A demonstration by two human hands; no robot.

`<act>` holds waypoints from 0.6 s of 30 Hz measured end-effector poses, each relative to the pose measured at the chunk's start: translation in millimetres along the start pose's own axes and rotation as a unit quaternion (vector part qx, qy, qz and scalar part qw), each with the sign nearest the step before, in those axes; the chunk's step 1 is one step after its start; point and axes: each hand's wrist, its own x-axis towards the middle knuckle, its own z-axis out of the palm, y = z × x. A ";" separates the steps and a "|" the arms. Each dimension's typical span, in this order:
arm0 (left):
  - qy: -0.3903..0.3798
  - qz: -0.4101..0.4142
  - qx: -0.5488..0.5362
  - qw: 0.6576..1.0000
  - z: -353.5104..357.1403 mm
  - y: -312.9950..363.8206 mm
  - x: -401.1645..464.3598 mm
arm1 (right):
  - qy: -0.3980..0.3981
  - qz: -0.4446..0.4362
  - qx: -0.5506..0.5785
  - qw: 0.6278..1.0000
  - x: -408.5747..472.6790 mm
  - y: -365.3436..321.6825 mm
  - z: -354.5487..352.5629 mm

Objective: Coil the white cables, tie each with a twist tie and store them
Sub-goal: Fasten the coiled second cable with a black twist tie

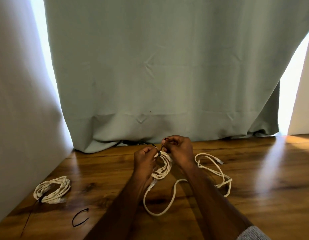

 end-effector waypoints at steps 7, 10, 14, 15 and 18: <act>-0.014 -0.029 0.005 0.999 -11.0 -10.8 6.0 | -0.088 -0.177 -0.132 0.971 -8.5 -3.4 3.9; 0.005 -0.036 -0.015 0.999 -16.1 -6.0 8.7 | -0.146 -0.203 -0.164 0.954 -11.9 -3.3 2.1; 0.020 -0.063 -0.052 0.996 -23.5 -2.5 11.0 | -0.190 -0.237 -0.205 0.930 -13.9 7.6 6.0; 0.023 -0.071 -0.062 0.995 -25.0 -2.0 11.2 | -0.198 -0.236 -0.207 0.929 -13.7 11.2 6.5; 0.034 -0.093 -0.079 0.992 -28.1 -1.1 12.3 | -0.208 -0.251 -0.234 0.916 -11.6 21.1 4.4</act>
